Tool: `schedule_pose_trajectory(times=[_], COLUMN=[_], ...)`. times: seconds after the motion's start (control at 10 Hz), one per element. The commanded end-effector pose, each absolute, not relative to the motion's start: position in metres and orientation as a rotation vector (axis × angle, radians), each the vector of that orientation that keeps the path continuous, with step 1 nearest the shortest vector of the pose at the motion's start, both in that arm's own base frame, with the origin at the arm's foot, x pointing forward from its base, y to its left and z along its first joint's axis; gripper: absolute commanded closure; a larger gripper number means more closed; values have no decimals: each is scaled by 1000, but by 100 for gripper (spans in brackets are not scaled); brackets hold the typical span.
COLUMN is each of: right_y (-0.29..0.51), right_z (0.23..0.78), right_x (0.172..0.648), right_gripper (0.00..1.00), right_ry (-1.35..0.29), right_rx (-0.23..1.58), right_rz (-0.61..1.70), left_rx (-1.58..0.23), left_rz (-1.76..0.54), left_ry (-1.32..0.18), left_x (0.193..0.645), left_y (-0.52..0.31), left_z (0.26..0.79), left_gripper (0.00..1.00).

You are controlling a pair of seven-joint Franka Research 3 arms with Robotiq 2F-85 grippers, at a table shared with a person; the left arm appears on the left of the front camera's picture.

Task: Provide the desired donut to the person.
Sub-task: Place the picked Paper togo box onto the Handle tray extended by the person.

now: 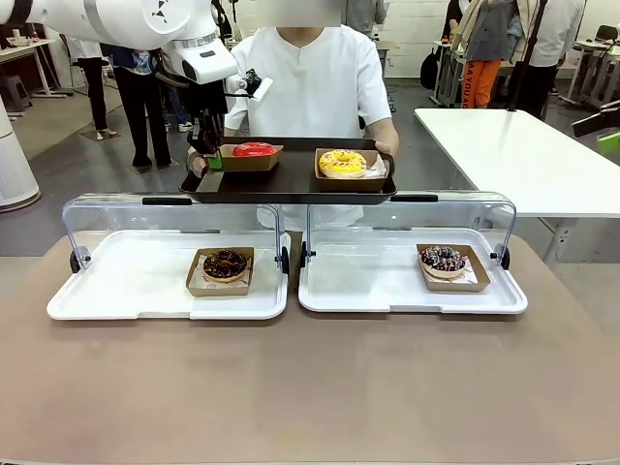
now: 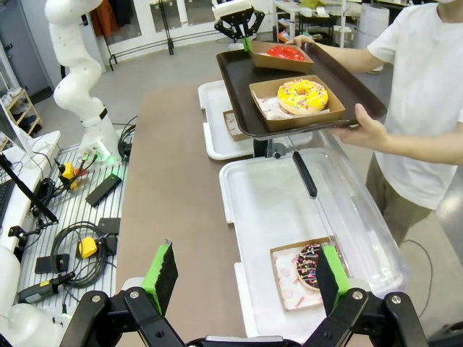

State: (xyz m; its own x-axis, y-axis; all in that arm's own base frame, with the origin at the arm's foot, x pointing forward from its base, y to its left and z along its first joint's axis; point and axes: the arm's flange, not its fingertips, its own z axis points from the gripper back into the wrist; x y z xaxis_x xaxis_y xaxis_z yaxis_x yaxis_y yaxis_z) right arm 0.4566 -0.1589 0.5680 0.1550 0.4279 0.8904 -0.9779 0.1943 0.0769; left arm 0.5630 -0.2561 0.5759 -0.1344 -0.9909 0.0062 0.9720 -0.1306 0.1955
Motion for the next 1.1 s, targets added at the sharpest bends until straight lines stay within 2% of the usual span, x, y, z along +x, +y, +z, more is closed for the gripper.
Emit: schedule_pose_trajectory(times=[0.0,0.6,0.7,0.8,0.9,1.0], right_y=[-158,-158,-158,-158,-158,-158], right_z=[567,567,567,567,567,567], right_x=[456,456,456,456,456,456], right_gripper=[0,0,0,0,0,0], right_ry=[-877,-877,-877,-877,-877,-877], right_rx=[811,811,811,811,811,811], right_rz=[1178,1178,1178,1178,1178,1178], left_rx=[133,100,101,99,103,102], left_rz=[-1656,-1612,-1621,-1619,-1625,-1631], left_ry=[-182,-156,-156,-162,-161,-160], left_x=[574,585,585,583,583,584], left_y=[-255,-258,-258,-259,-258,-258], left_z=[578,574,574,573,573,575], left_gripper=[99,99,92,39,32,0])
